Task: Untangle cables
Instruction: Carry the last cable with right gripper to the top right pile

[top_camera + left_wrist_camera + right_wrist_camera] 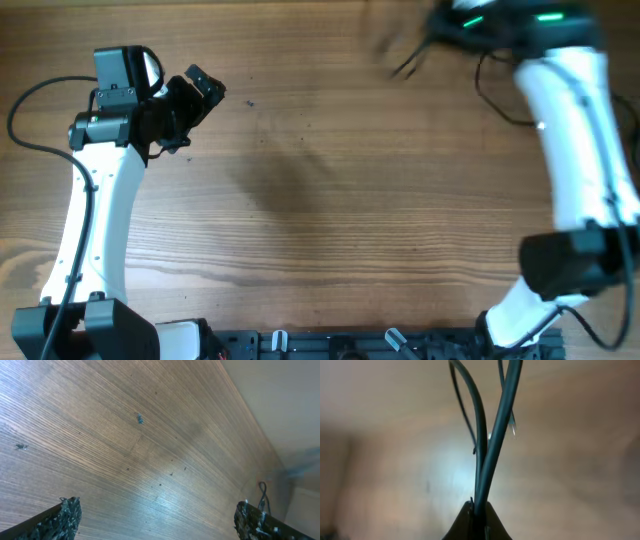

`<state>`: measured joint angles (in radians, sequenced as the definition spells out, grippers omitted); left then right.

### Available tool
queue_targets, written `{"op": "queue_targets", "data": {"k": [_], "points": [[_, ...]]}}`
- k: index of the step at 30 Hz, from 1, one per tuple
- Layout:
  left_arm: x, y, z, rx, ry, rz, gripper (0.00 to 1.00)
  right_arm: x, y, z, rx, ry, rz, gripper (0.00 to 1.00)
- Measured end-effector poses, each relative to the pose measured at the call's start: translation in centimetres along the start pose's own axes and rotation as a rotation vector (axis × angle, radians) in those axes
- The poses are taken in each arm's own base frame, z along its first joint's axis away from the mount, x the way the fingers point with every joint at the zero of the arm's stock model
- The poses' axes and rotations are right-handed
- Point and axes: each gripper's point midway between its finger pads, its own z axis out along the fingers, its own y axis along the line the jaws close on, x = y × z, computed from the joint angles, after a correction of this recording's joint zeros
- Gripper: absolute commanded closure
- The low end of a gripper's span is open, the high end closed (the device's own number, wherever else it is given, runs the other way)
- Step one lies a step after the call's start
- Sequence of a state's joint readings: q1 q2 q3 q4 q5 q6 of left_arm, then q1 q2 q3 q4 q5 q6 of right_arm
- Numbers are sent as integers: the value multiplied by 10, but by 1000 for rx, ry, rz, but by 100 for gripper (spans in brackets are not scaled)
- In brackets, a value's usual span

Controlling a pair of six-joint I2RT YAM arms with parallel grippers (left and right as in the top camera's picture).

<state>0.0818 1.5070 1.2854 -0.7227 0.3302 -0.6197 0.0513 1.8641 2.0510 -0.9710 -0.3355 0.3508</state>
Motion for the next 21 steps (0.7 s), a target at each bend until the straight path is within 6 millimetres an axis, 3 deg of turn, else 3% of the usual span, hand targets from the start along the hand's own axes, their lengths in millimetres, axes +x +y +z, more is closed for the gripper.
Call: {"op": "queue_targets", "data": {"k": [1, 3, 8, 12, 13, 18, 19, 21], "points": [[0, 0, 0, 0, 0, 0, 0, -38, -22, -30, 21, -122, 26, 96], [0, 0, 0, -1, 0, 0, 0, -78, -71, -69, 81, -263, 97, 96], [0, 0, 0, -1, 0, 0, 0, -98, -172, -108, 222, -367, 271, 96], [0, 0, 0, -1, 0, 0, 0, -91, -242, -103, 319, -354, 379, 96], [0, 0, 0, -1, 0, 0, 0, -85, -268, -95, 350, -335, 419, 96], [0, 0, 0, -1, 0, 0, 0, -59, -354, -59, 424, -268, 539, 96], [0, 0, 0, -1, 0, 0, 0, -53, -365, -52, 434, -253, 554, 88], [0, 0, 0, -1, 0, 0, 0, -46, -379, -42, 443, -234, 562, 35]]}}
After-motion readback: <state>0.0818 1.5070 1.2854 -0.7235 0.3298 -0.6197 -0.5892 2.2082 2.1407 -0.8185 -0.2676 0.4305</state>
